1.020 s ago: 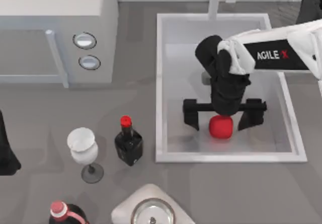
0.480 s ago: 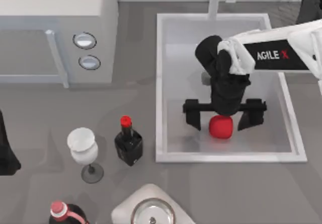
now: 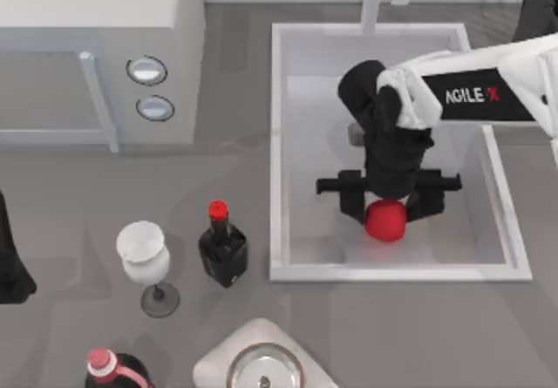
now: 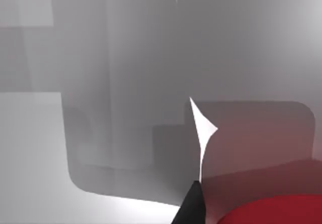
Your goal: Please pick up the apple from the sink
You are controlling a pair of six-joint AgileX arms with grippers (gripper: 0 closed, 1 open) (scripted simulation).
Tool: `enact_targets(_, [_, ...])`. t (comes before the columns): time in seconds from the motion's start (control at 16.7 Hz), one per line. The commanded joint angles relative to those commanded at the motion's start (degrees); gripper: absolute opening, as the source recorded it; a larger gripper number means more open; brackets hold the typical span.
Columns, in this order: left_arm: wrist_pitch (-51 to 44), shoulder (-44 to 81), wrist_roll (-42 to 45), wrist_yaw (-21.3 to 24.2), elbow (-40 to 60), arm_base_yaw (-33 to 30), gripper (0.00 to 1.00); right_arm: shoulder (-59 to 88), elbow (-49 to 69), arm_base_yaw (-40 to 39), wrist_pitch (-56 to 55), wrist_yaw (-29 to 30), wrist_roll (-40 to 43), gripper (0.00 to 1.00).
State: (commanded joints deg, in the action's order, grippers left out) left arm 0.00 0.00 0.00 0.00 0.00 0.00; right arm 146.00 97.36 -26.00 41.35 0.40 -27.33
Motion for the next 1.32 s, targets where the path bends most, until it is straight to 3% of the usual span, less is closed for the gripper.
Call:
enact_targets(0.48, [0.0,0.0,0.0,0.0,0.0,0.0,1.0,0.0,0.0,0.0,0.0,0.0,0.0,0.0])
enact_targets(0.78, [0.0,0.0,0.0,0.0,0.0,0.0,1.0,-3.44,4.64,0.07,5.7,1.31,0.59,0.0])
enact_targets(0.96, [0.0,0.0,0.0,0.0,0.0,0.0,1.0,-3.35,13.81,0.0,14.93,1.31,0.52,0.0])
enact_targets(1.32, [0.0,0.0,0.0,0.0,0.0,0.0,1.0,-4.88,39.48,0.12,43.39,1.28,0.66,0.0])
